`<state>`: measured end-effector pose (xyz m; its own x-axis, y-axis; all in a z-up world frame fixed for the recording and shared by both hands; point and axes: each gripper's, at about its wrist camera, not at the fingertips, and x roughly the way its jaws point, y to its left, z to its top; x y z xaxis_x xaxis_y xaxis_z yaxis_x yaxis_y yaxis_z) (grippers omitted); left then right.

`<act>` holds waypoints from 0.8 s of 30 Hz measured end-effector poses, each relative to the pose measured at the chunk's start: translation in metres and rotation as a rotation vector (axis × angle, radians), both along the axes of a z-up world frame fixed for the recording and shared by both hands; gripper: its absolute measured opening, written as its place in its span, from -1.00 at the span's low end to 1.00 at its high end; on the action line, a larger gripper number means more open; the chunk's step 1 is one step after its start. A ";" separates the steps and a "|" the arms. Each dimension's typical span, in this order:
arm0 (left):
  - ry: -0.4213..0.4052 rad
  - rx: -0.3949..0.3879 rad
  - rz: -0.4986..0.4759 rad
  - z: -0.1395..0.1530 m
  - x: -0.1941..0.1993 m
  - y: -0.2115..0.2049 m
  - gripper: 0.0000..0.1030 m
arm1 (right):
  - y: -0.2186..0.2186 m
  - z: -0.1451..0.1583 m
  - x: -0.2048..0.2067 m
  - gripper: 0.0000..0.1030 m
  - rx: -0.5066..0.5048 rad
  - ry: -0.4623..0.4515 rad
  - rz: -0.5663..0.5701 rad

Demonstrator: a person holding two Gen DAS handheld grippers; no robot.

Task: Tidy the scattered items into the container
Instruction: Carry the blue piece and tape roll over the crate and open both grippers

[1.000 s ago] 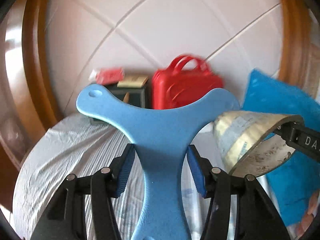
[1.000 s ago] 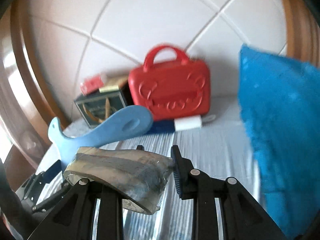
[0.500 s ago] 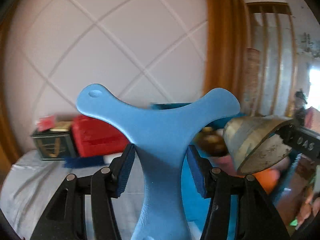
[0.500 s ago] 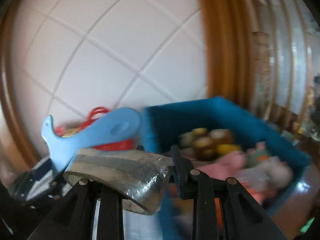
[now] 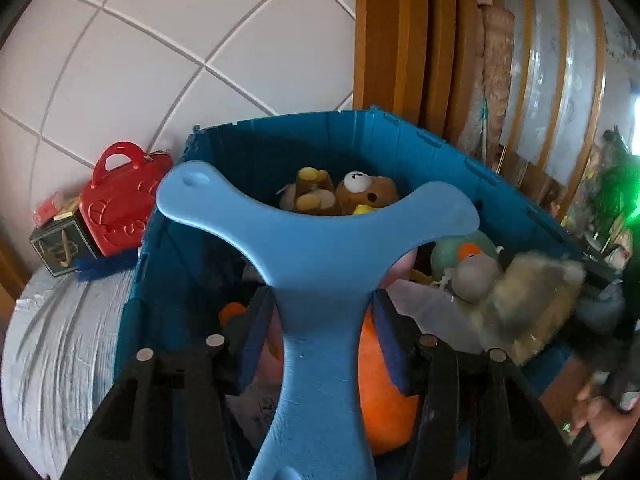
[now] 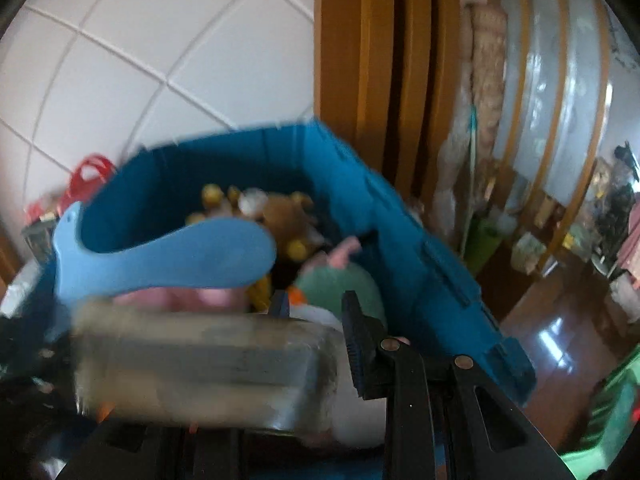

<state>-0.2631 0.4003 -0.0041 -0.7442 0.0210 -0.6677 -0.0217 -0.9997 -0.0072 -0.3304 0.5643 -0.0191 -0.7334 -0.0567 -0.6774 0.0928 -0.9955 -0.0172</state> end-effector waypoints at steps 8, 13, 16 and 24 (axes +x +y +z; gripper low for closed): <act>-0.018 -0.086 0.072 0.003 -0.002 0.008 0.27 | 0.015 -0.021 -0.008 -0.14 0.039 -0.036 0.042; 0.045 -0.103 0.087 0.016 0.013 0.005 0.62 | 0.022 -0.022 -0.002 0.71 0.079 -0.044 0.017; 0.061 -0.095 0.089 0.021 0.027 0.000 0.67 | 0.026 -0.021 0.011 0.87 0.090 -0.050 0.014; 0.126 -0.066 0.109 0.036 0.094 -0.032 0.99 | 0.020 0.010 0.072 0.99 0.097 0.014 0.002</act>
